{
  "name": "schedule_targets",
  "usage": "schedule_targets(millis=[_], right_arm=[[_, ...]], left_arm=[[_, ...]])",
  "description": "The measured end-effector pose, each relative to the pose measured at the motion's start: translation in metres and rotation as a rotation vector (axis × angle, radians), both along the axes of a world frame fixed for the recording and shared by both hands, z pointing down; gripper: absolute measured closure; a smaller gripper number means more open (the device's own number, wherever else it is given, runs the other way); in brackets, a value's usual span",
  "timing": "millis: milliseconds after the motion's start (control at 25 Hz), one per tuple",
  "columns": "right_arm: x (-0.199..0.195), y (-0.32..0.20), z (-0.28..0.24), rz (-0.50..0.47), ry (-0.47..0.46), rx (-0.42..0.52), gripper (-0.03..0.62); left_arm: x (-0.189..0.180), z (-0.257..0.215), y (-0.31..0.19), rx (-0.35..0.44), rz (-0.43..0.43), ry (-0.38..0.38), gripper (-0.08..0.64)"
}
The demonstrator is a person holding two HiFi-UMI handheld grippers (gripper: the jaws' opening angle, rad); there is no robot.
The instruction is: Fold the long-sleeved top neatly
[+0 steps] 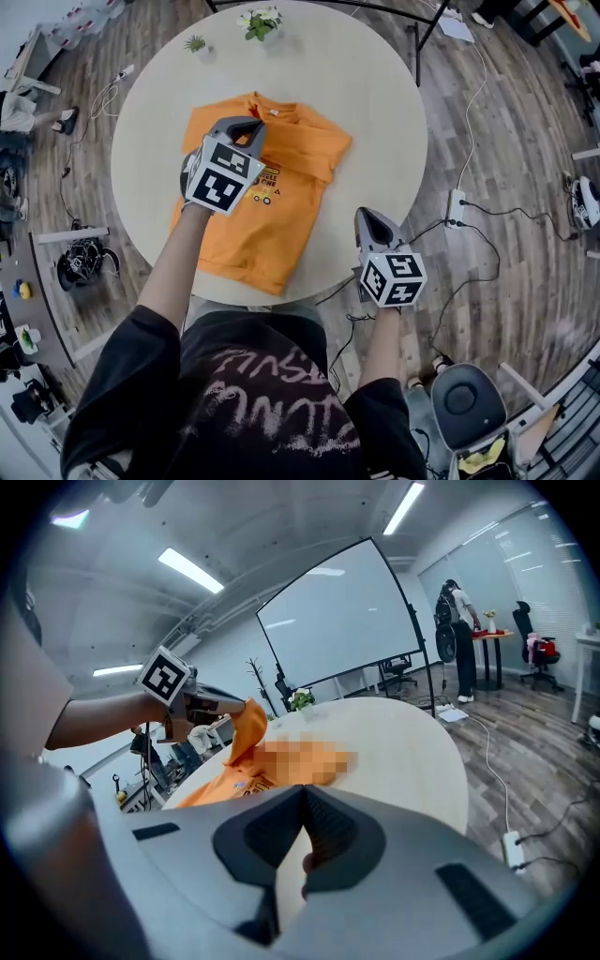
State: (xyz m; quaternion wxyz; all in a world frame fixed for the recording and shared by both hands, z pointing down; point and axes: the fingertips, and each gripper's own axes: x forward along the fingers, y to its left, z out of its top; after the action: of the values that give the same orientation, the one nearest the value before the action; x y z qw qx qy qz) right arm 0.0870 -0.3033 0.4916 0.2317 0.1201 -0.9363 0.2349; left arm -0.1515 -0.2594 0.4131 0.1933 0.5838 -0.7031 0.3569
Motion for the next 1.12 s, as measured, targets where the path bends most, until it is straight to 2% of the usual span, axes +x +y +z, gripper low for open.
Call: schedule_targets(millis=[120, 440, 720, 960, 1120], right_arm=[[0.004, -0.004, 0.004, -0.007, 0.013, 0.000, 0.588], [0.013, -0.008, 0.011, -0.010, 0.044, -0.005, 0.588], [0.017, 0.001, 0.015, 0.000, 0.069, 0.001, 0.588], [0.016, 0.026, 0.018, 0.008, 0.092, 0.015, 0.588], [0.007, 0.055, 0.007, 0.004, 0.093, 0.050, 0.588]], left_arm=[[0.022, 0.011, -0.018, -0.017, 0.045, -0.010, 0.540], [0.087, 0.043, -0.056, -0.034, 0.184, 0.060, 0.540], [0.112, 0.074, -0.063, -0.064, 0.274, 0.082, 0.531], [0.131, 0.057, -0.052, 0.034, 0.345, 0.141, 0.476], [0.117, 0.037, -0.020, 0.095, 0.353, 0.131, 0.488]])
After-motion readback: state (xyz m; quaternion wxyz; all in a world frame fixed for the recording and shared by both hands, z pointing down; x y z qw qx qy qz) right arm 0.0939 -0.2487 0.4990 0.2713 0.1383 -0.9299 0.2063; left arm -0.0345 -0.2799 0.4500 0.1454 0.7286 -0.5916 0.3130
